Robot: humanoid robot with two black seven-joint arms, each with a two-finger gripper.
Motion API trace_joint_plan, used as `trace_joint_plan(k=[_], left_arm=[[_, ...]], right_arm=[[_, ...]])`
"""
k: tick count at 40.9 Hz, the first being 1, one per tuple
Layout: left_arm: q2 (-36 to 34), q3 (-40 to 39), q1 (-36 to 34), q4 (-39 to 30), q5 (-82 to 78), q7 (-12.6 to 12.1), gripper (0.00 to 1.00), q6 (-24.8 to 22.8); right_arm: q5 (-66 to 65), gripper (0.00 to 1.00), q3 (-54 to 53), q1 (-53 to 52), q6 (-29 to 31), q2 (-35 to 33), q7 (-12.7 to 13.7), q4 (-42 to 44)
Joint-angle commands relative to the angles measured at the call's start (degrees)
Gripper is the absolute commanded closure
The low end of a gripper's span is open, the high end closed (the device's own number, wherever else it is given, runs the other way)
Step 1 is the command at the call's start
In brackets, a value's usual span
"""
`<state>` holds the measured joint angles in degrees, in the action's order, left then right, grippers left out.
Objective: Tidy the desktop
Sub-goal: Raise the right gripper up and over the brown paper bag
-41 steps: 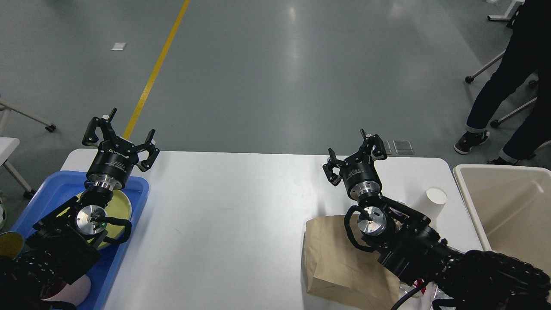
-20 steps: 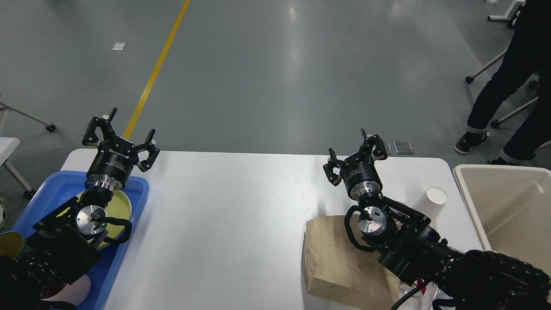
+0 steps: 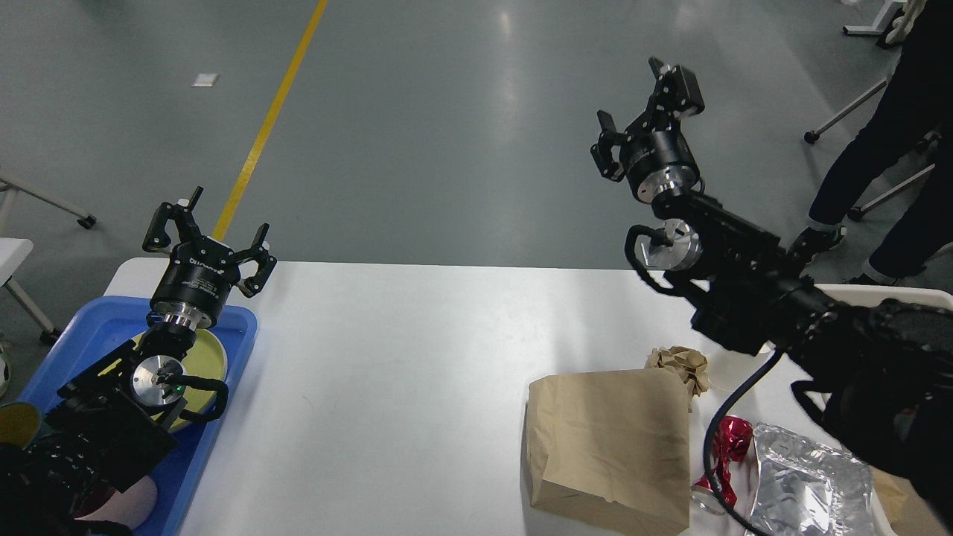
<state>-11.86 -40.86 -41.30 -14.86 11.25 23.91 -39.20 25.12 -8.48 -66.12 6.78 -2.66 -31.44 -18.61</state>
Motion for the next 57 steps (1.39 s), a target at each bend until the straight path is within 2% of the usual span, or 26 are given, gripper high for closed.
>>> trace_joint_plan(k=[1, 5, 8, 10, 15, 18, 21, 25, 31, 33, 35, 36, 38, 44, 46, 49, 51, 54, 57], left_arm=[[-0.01, -0.01, -0.01, 0.01, 0.0, 0.0, 0.0, 0.0], [-0.01, -0.01, -0.01, 0.01, 0.0, 0.0, 0.0, 0.0], [-0.01, -0.01, -0.01, 0.01, 0.0, 0.0, 0.0, 0.0], [-0.01, -0.01, -0.01, 0.01, 0.0, 0.0, 0.0, 0.0], [-0.01, -0.01, 0.08, 0.01, 0.0, 0.0, 0.0, 0.0], [-0.01, -0.01, -0.01, 0.01, 0.0, 0.0, 0.0, 0.0], [-0.01, -0.01, -0.01, 0.01, 0.0, 0.0, 0.0, 0.0], [-0.01, -0.01, -0.01, 0.01, 0.0, 0.0, 0.0, 0.0], [-0.01, -0.01, -0.01, 0.01, 0.0, 0.0, 0.0, 0.0], [-0.01, -0.01, -0.01, 0.01, 0.0, 0.0, 0.0, 0.0], [-0.01, -0.01, -0.01, 0.01, 0.0, 0.0, 0.0, 0.0], [-0.01, -0.01, -0.01, 0.01, 0.0, 0.0, 0.0, 0.0], [-0.01, -0.01, -0.01, 0.01, 0.0, 0.0, 0.0, 0.0], [-0.01, -0.01, 0.08, 0.01, 0.0, 0.0, 0.0, -0.08], [-0.01, -0.01, 0.08, 0.01, 0.0, 0.0, 0.0, -0.08], [-0.01, -0.01, 0.08, 0.01, 0.0, 0.0, 0.0, -0.08], [-0.01, -0.01, 0.08, 0.01, 0.0, 0.0, 0.0, -0.08], [-0.01, -0.01, 0.08, 0.01, 0.0, 0.0, 0.0, -0.08], [-0.01, -0.01, 0.08, 0.01, 0.0, 0.0, 0.0, -0.08]], right_arm=[[-0.07, 0.0, 17.85, -6.03, 0.25, -5.95, -0.02, 1.13], [0.02, 0.0, 34.87, -14.53, 0.78, -10.07, -0.02, -3.16], [0.02, 0.0, 43.6, -20.78, 0.87, -12.54, -0.02, -7.39], [0.02, 0.0, 56.22, -28.24, 0.96, -13.34, -0.11, -14.92], [0.11, 0.0, 73.3, -34.77, 1.39, -14.22, -0.02, -24.35], [0.11, 0.0, 81.49, -39.51, 2.89, -14.39, -0.02, -28.48], [0.11, 0.0, 84.94, -43.73, 5.61, -14.48, -0.02, -30.69], [0.02, 0.0, 85.03, -45.67, 12.36, -13.69, -0.02, -32.62], [-0.15, 0.0, 85.03, -50.5, 26.25, -10.8, -0.02, -36.4], [-2.95, 0.0, 85.12, -53.23, 34.33, -9.3, 0.42, -37.55], [-6.64, 0.0, 85.03, -54.64, 40.21, -7.98, 1.47, -38.42], [-11.79, 0.0, 84.86, -55.86, 45.03, -6.93, 3.91, -40.34], [-16.66, 0.0, 83.98, -58.15, 48.22, -6.57, 7.52, -43.77], [-20.72, 0.0, 79.85, -66.14, 48.22, -7.53, 19.65, -60.2], [-20.55, 0.0, 79.23, -68.78, 48.22, -7.98, 22.38, -65.3], [-20.02, 0.0, 78.88, -70.99, 48.22, -7.54, 23.88, -71.19], [-18.19, 0.0, 79.92, -71.87, 44.84, -5.79, 23.89, -74.79], [-15.54, 0.0, 82.47, -72.13, 40.87, -4.03, 23.97, -75.52], [-12.91, 0.0, 83.18, -72.13, 40.51, -3.67, 24.32, -75.25]])
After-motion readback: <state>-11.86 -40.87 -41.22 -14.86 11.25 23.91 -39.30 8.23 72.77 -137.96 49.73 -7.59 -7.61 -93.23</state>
